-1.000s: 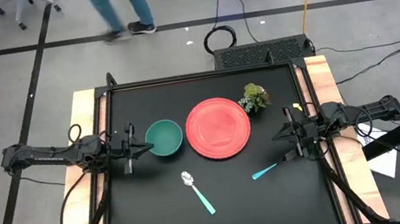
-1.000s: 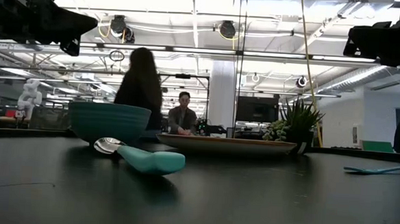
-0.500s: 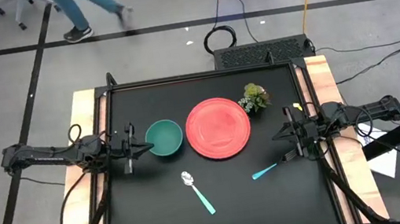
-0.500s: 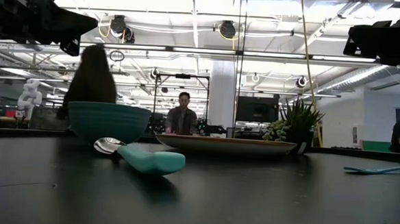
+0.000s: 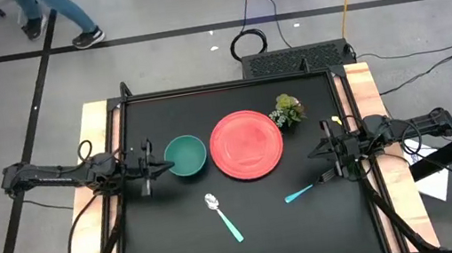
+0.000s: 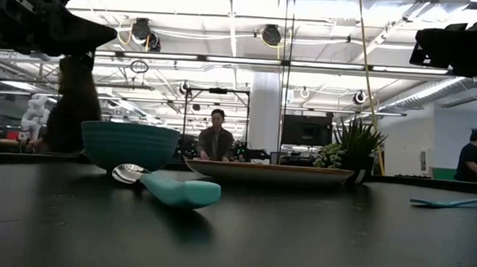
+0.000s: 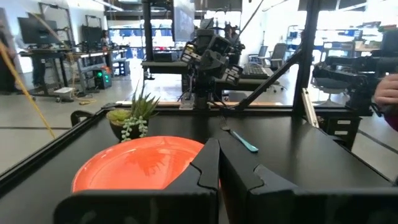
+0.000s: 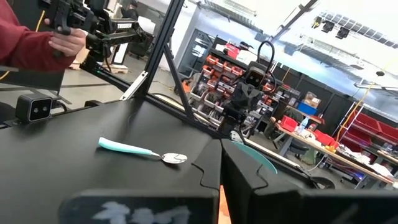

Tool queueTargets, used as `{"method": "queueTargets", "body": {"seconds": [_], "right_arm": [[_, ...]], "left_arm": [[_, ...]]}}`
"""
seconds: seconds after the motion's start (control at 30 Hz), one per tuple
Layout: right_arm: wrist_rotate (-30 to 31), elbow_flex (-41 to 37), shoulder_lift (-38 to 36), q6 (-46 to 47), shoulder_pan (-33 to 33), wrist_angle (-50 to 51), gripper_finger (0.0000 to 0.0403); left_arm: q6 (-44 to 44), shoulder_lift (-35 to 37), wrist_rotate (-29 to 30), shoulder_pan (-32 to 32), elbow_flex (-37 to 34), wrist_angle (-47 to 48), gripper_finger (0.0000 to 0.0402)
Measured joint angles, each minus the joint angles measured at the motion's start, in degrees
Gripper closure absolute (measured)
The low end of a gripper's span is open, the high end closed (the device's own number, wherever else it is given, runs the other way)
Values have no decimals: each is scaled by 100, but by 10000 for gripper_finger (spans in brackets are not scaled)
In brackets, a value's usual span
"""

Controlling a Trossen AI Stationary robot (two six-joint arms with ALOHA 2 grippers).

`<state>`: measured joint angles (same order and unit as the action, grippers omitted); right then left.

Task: Set table place
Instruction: Stack the green bowl on the orange plate

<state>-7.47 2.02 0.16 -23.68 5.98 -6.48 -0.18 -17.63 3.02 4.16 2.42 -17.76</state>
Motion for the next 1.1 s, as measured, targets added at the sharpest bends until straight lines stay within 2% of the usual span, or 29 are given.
{"method": "queueTargets", "body": {"seconds": [0.17,0.33,0.47,0.63,0.8,1.1], "right_arm": [[8,0,0,1,1,-4,403],[13,-1,0,0,1,-9,403],[16,-2,0,-92,0,-17,403],[16,-1,0,-299,0,-16,403],[16,0,2,-299,0,-17,403],[17,0,2,-166,0,-22,403]], "left_arm": [[117,0,344,1,0,-66,394],[149,2,1017,-1,2,-361,394],[213,2,1410,-2,189,-233,394],[321,2,1504,1,751,323,394],[240,0,1667,-2,1321,1318,394],[-548,-1,2109,-47,1494,1983,394]]}}
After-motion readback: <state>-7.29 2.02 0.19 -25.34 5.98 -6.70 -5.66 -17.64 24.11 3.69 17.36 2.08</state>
